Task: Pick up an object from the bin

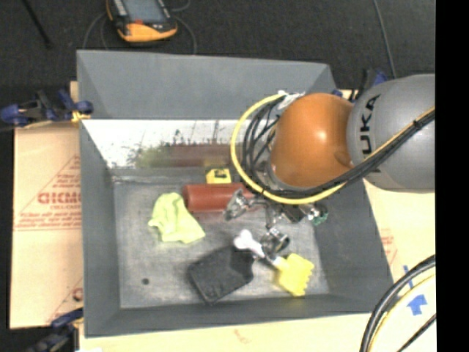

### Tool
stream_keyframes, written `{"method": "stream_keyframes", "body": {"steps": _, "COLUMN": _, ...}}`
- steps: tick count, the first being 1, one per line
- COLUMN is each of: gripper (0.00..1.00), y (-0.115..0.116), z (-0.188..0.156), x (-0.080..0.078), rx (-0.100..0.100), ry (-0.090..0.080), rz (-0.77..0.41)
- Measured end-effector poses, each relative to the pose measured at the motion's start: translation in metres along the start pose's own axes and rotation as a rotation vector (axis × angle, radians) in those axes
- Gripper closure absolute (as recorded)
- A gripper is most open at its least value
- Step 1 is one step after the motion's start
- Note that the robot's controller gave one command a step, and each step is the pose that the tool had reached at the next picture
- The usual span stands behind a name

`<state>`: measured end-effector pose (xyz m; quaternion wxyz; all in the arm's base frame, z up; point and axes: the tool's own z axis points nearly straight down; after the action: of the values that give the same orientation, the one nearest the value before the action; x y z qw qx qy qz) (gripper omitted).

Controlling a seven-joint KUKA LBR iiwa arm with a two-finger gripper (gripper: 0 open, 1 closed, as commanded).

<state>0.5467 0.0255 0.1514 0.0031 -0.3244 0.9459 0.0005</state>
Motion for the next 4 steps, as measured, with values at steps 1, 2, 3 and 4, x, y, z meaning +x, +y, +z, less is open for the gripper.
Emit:
{"method": "stream_keyframes", "body": {"steps": 1, "gripper": 0.00, "y": -0.007, "z": 0.014, "x": 0.017, "rx": 0.003, "ry": -0.002, "rz": -0.077}}
{"method": "stream_keyframes", "body": {"steps": 2, "gripper": 0.00, "y": -0.030, "z": 0.054, "x": 0.032, "rx": 0.003, "ry": 0.004, "rz": -0.350}}
{"method": "stream_keyframes", "body": {"steps": 3, "gripper": 1.00, "y": -0.059, "z": 0.080, "x": -0.059, "rx": -0.015, "ry": 0.011, "rz": -0.586}}
{"method": "stream_keyframes", "body": {"steps": 4, "gripper": 1.00, "y": -0.059, "z": 0.080, "x": -0.059, "rx": -0.015, "ry": 0.011, "rz": -0.585}}
